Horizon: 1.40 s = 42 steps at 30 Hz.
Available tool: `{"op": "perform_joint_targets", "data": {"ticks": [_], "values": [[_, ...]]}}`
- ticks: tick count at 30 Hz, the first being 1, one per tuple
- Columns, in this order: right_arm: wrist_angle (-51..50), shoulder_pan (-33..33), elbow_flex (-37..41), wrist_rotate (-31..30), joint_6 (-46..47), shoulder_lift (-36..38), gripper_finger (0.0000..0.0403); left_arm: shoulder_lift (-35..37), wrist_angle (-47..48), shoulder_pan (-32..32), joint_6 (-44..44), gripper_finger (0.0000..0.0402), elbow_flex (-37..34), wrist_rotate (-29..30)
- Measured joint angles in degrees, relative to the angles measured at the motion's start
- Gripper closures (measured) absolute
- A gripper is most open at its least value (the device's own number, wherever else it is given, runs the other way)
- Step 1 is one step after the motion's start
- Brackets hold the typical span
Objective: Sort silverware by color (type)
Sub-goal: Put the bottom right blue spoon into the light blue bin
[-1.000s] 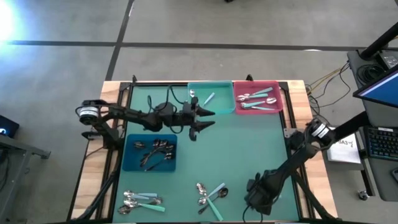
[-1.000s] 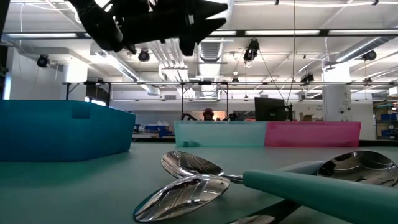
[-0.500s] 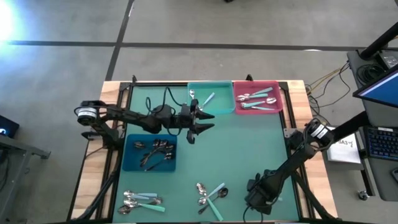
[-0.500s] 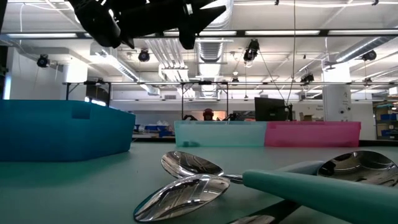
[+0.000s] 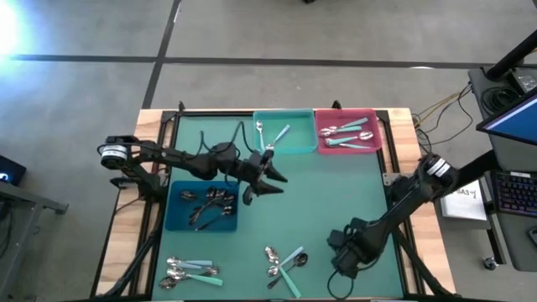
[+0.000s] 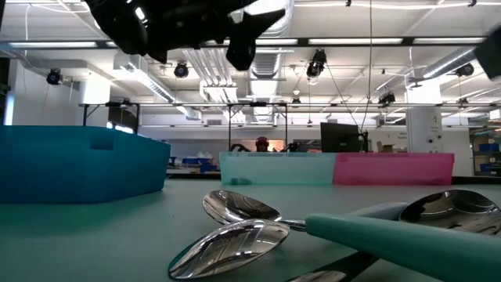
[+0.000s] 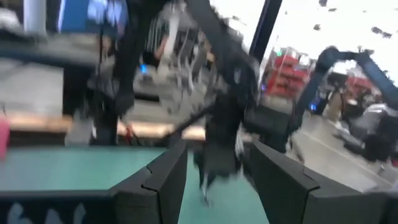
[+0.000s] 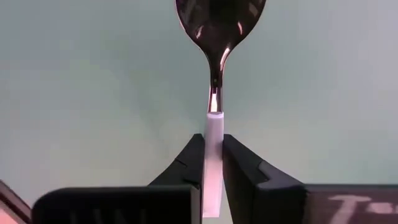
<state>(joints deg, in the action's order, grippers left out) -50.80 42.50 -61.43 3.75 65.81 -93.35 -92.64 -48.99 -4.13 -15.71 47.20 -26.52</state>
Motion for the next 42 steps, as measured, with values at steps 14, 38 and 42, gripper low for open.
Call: {"op": "perform_joint_targets", "data": {"ticks": [14, 38, 42], "values": [[13.4, -10.7, -0.11, -43.17, -21.19, 10.75, 0.0379, 0.0, 7.91, 2.73, 2.2, 0.0243, -0.09, 4.07], [36.22, -20.59, -4.57, -46.34, -50.48, 9.56, 0.038, -0.02, 3.33, 3.72, 5.01, 0.0243, -0.02, 8.49], [36.5, -20.55, -4.85, -45.93, -50.96, 9.56, 0.038, -0.02, 2.07, 3.72, 5.03, 0.0254, 0.02, 9.11]]}}
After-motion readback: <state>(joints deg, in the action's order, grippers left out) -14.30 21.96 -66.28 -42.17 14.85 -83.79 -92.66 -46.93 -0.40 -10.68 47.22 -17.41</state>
